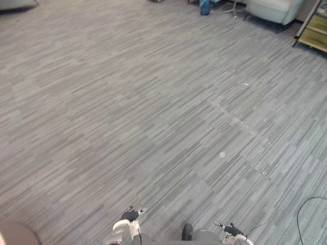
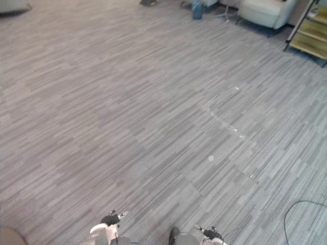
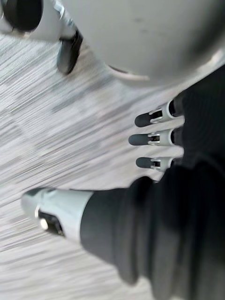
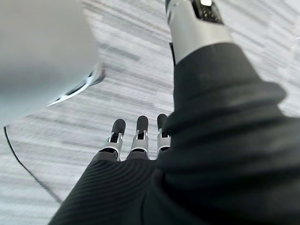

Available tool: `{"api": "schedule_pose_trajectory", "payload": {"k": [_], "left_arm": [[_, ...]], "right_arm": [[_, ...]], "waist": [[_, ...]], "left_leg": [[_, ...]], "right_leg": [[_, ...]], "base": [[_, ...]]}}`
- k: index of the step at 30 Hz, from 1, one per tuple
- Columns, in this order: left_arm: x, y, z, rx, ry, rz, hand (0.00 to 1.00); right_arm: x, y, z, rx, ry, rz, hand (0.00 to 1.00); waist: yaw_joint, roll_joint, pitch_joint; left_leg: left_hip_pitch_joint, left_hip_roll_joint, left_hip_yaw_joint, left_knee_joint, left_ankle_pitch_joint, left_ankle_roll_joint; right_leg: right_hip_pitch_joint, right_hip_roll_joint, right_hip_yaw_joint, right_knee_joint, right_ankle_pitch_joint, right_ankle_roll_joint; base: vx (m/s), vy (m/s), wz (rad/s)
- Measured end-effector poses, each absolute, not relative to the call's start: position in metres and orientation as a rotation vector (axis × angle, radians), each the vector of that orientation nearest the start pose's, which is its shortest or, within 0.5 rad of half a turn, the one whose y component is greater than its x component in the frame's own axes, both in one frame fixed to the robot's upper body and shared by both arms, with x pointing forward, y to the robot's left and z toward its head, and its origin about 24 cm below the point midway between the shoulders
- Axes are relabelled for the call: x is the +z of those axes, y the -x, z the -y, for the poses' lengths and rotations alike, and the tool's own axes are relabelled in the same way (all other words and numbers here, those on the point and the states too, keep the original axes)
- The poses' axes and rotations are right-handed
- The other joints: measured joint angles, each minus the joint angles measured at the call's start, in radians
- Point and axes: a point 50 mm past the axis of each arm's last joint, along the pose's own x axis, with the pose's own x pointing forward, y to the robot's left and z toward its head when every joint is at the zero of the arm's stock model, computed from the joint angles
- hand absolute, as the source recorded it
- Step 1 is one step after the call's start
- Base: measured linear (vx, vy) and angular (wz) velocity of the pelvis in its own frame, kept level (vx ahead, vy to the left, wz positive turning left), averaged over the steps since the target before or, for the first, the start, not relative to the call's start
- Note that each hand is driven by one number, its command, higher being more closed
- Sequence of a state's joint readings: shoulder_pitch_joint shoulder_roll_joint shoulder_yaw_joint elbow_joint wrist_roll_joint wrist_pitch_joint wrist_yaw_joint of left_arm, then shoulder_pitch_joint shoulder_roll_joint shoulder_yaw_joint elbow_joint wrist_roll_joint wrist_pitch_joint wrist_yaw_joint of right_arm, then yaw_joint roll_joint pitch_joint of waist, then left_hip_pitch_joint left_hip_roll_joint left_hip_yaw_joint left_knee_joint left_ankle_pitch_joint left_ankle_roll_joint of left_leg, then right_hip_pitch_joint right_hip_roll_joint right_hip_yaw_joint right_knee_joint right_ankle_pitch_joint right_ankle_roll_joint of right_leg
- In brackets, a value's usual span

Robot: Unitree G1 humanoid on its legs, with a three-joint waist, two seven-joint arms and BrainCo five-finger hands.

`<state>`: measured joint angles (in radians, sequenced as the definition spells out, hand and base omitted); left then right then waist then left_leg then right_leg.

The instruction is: Pick up cushions and gather them together orderly.

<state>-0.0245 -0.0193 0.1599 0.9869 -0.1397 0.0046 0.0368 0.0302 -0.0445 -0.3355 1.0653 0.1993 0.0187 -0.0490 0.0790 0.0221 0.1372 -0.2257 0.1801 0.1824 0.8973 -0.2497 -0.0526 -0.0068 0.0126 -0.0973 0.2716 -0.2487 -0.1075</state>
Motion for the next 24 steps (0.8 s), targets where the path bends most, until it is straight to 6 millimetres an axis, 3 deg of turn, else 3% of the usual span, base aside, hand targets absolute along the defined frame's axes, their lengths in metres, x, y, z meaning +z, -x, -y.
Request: {"api": "schedule_pose_trajectory", "payload": {"k": [1,3,4,5,6,7,8,9,11,12,14,17,18,20,21,22,23,24], "left_arm": [[-0.146,-0.148,-0.164,0.230,0.206,-0.956,0.00],[-0.145,-0.148,-0.162,0.230,0.211,-0.944,0.00],[-0.146,-0.148,-0.162,0.230,0.212,-0.941,0.00],[-0.145,-0.148,-0.162,0.229,0.210,-0.938,0.00],[-0.146,-0.145,-0.165,0.233,0.200,-0.945,0.00],[-0.147,-0.142,-0.169,0.240,0.193,-0.953,0.00],[-0.147,-0.141,-0.173,0.246,0.182,-0.960,0.00],[-0.147,-0.141,-0.173,0.252,0.184,-0.963,0.00],[-0.149,-0.138,-0.173,0.241,0.170,-0.982,0.00],[-0.150,-0.136,-0.170,0.232,0.168,-0.995,0.00],[-0.152,-0.134,-0.165,0.208,0.159,-1.010,0.00],[-0.152,-0.136,-0.170,0.184,0.114,-1.013,0.00],[-0.152,-0.137,-0.172,0.163,0.082,-1.020,0.00],[-0.154,-0.133,-0.176,0.153,0.053,-1.041,0.00],[-0.155,-0.129,-0.179,0.149,0.037,-1.057,0.00],[-0.156,-0.125,-0.181,0.153,0.034,-1.064,0.00],[-0.157,-0.124,-0.179,0.159,0.041,-1.072,0.00],[-0.158,-0.120,-0.175,0.156,0.055,-1.080,0.00]], "right_arm": [[-0.160,-0.102,0.207,-0.488,-0.299,-1.070,0.00],[-0.159,-0.103,0.207,-0.496,-0.310,-1.060,0.00],[-0.159,-0.103,0.210,-0.506,-0.314,-1.053,0.00],[-0.158,-0.104,0.211,-0.516,-0.319,-1.044,0.00],[-0.159,-0.102,0.209,-0.516,-0.326,-1.054,0.00],[-0.160,-0.102,0.204,-0.510,-0.337,-1.062,0.00],[-0.161,-0.098,0.202,-0.514,-0.343,-1.069,0.00],[-0.161,-0.096,0.202,-0.512,-0.342,-1.070,0.00],[-0.161,-0.102,0.195,-0.478,-0.335,-1.067,0.00],[-0.159,-0.103,0.198,-0.477,-0.331,-1.052,0.00],[-0.157,-0.108,0.200,-0.473,-0.327,-1.035,0.00],[-0.158,-0.112,0.198,-0.466,-0.333,-1.041,0.00],[-0.157,-0.116,0.201,-0.464,-0.327,-1.038,0.00],[-0.156,-0.119,0.207,-0.473,-0.318,-1.036,0.00],[-0.158,-0.112,0.210,-0.491,-0.314,-1.049,0.00],[-0.160,-0.104,0.212,-0.506,-0.316,-1.067,0.00],[-0.159,-0.099,0.220,-0.541,-0.327,-1.064,0.00],[-0.158,-0.099,0.228,-0.563,-0.318,-1.059,0.00]], "waist": [[0.006,-0.002,0.000],[0.017,0.002,-0.005],[0.024,0.005,-0.012],[0.035,0.007,-0.015],[0.040,-0.002,-0.030],[0.038,-0.018,-0.049],[0.031,-0.043,-0.062],[0.033,-0.051,-0.064],[0.034,-0.048,-0.055],[0.026,-0.042,-0.051],[0.024,-0.018,-0.043],[0.005,-0.018,-0.045],[-0.006,-0.014,-0.040],[-0.028,-0.008,-0.018],[-0.032,-0.017,-0.017],[-0.033,-0.028,-0.022],[-0.040,-0.016,-0.018],[-0.038,0.011,-0.020]], "left_leg": [[-0.020,-0.012,0.000,-0.054,-0.010,0.002],[-0.048,-0.074,-0.043,-0.339,-0.001,-0.004],[-0.054,-0.096,-0.084,-0.457,0.023,-0.017],[-0.059,-0.119,-0.141,-0.579,0.088,-0.027],[-0.052,-0.142,-0.161,-0.575,0.151,0.003],[-0.053,-0.161,-0.141,-0.556,0.133,0.021],[-0.035,-0.171,-0.090,-0.544,0.099,0.028],[-0.014,-0.174,-0.058,-0.539,0.081,0.040],[0.120,-0.180,0.008,-0.584,0.057,0.061],[0.186,-0.181,0.013,-0.613,0.056,0.062],[0.310,-0.166,0.041,-0.699,0.056,0.062],[0.393,-0.140,0.056,-0.797,0.055,0.060],[0.391,-0.127,0.052,-0.808,0.055,0.060],[0.409,-0.121,0.029,-0.807,0.055,0.060],[0.433,-0.134,0.005,-0.805,0.050,0.052],[0.448,-0.145,-0.012,-0.796,0.041,0.037],[0.460,-0.135,-0.043,-0.761,0.016,0.001],[0.444,-0.112,-0.065,-0.682,0.016,-0.005]], "right_leg": [[0.013,0.000,0.022,-0.005,-0.008,0.003],[0.061,0.000,0.097,-0.041,-0.024,0.020],[0.064,0.000,0.124,-0.053,-0.028,0.027],[0.071,0.002,0.171,-0.067,-0.038,0.044],[0.078,-0.011,0.220,-0.066,-0.060,0.063],[0.084,-0.033,0.244,-0.058,-0.080,0.074],[0.066,-0.053,0.275,0.001,-0.087,0.117],[0.039,-0.062,0.291,0.074,-0.094,0.149],[-0.092,-0.068,0.292,0.459,-0.035,0.345],[-0.136,-0.074,0.251,0.578,-0.028,0.349],[-0.174,-0.109,0.101,0.600,-0.056,0.246],[-0.237,-0.113,-0.058,0.377,-0.067,0.186],[-0.282,-0.092,-0.067,0.252,-0.022,0.154],[-0.311,-0.070,-0.052,0.091,0.096,0.134],[-0.303,-0.070,-0.036,-0.004,0.194,0.130],[-0.303,-0.076,-0.026,-0.027,0.252,0.116],[-0.304,-0.068,-0.018,0.025,0.264,0.090],[-0.301,-0.052,-0.026,0.057,0.229,0.078]], "base": [[0.21,0.073,-0.95],[0.26,0.114,-0.96],[0.37,0.189,-1.11],[0.53,0.279,-1.26],[0.50,0.269,-1.17],[0.56,0.250,-0.98],[0.46,0.164,-0.80],[0.53,0.191,-1.00],[0.49,0.218,-0.94],[0.41,0.185,-0.60],[0.35,0.128,-0.39],[0.39,0.017,-0.11],[0.38,-0.077,0.06],[0.39,-0.138,0.13],[0.33,-0.151,0.21],[0.54,-0.263,0.23],[0.36,-0.185,0.02],[0.52,-0.304,-0.23]]}}
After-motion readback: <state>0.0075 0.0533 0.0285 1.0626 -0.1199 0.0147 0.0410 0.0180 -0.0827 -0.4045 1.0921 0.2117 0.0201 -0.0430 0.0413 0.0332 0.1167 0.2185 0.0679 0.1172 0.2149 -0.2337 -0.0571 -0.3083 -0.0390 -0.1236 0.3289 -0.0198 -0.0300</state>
